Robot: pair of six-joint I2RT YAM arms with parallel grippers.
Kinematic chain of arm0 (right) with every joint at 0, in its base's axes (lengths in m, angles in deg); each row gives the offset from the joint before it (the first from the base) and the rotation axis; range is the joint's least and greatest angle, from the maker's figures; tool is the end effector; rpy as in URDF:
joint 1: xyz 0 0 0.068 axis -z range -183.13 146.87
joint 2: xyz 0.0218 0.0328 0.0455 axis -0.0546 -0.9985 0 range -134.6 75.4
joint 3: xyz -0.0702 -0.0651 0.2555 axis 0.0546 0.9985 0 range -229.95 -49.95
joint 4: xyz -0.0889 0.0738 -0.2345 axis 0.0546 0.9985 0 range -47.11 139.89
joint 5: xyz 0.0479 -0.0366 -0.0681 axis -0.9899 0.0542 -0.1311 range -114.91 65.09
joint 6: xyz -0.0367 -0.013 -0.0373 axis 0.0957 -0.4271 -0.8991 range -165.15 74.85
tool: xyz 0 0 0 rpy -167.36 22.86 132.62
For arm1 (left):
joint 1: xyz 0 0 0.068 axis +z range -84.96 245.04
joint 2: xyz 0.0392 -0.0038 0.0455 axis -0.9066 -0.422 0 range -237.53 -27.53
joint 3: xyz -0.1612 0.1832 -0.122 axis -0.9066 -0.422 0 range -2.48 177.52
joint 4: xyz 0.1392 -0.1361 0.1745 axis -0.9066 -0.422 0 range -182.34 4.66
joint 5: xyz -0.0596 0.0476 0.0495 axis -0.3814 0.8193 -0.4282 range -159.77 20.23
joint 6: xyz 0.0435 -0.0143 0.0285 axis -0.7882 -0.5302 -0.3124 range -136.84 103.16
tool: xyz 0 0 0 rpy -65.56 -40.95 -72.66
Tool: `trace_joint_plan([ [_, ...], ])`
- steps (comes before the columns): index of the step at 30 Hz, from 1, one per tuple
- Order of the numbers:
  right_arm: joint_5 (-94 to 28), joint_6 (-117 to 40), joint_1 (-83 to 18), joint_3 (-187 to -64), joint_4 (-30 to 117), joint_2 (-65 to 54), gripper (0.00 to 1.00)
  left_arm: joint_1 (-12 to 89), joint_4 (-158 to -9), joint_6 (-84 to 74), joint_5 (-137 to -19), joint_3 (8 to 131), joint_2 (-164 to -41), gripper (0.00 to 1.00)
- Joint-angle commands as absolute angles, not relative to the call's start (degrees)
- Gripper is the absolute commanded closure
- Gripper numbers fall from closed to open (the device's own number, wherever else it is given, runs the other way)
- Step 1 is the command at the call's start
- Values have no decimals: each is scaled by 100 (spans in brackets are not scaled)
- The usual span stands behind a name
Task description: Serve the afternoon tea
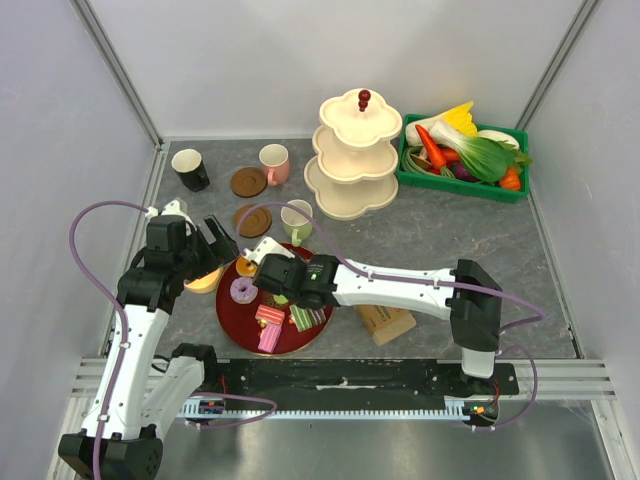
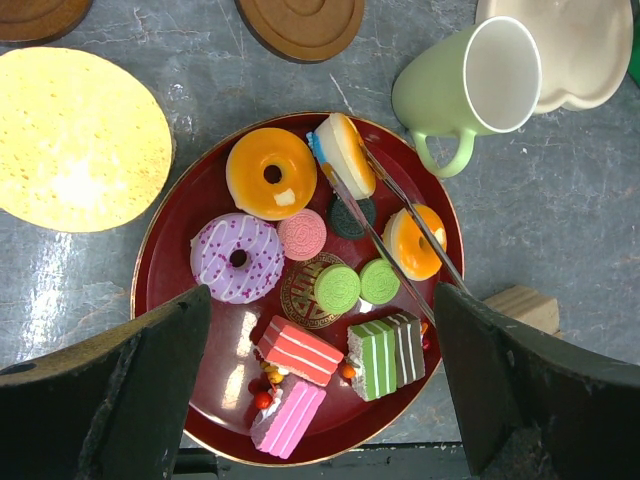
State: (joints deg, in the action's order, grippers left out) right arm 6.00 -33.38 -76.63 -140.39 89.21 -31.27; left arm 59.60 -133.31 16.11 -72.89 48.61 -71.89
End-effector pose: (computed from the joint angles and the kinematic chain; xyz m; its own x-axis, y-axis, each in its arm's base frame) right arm 0.1299 0.3743 0.2627 -0.4008 -0.7371 -0.5441 -0.6881 0.6343 -0.3524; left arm 0.1490 -0.0163 0.3142 -0.6244 -0.4860 -0.6115 -0.2432 0.8649 -0.4390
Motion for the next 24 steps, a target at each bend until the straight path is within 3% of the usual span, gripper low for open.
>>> trace_joint_plan([
  [1, 708, -3434, -7634, -14303, 8754, -3042, 59, 5985, -13377, 1463, -7250, 4964, -7139, 3],
  [17, 216, -2670, -7565, -14040, 8710, -1514, 66, 5985, -13473, 1507, -7180, 5061, -7042, 3],
  [24, -574, -1730, -6205, -13136, 8517, -345, 66, 5994, -13482, 1542, -7188, 5061, -7007, 3],
])
